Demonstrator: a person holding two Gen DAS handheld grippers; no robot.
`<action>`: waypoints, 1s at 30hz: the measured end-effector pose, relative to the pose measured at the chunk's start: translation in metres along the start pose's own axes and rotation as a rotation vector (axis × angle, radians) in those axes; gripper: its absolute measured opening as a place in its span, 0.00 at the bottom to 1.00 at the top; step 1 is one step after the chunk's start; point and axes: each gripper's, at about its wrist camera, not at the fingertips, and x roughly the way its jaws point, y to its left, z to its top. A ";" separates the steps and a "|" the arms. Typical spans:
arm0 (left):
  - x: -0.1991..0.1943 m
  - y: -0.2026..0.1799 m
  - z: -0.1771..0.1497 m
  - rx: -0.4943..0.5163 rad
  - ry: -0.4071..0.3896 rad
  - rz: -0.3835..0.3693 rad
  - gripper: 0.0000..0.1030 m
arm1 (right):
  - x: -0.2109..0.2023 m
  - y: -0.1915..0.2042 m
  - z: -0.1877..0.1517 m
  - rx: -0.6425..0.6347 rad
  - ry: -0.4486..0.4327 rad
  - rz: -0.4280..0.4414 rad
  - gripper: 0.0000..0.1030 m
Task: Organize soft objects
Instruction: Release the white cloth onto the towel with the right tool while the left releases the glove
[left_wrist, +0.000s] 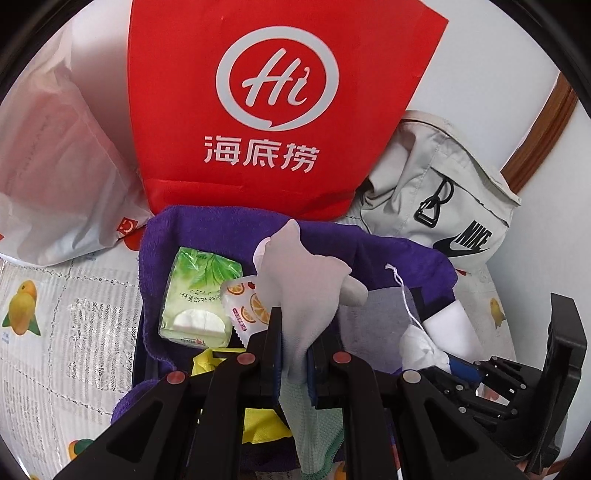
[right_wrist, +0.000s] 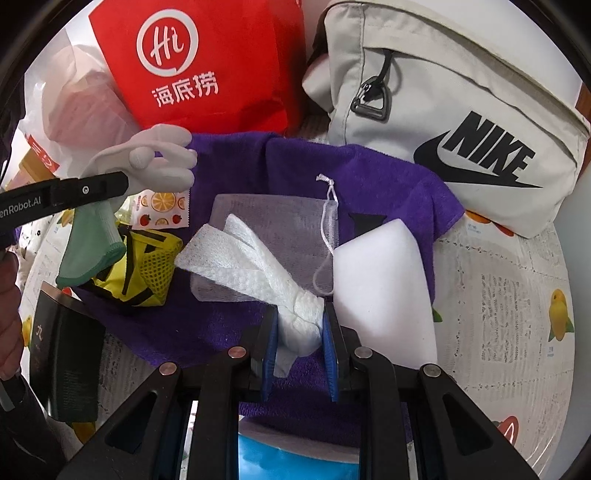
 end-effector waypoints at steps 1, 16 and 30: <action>0.001 0.000 0.000 -0.001 0.002 -0.003 0.10 | 0.001 0.001 0.000 -0.001 0.002 -0.001 0.22; 0.006 -0.002 -0.002 0.018 -0.004 0.020 0.42 | 0.000 0.011 -0.001 -0.040 -0.018 -0.002 0.49; -0.050 -0.017 -0.020 0.072 -0.070 0.060 0.46 | -0.065 0.015 -0.023 0.034 -0.142 -0.016 0.51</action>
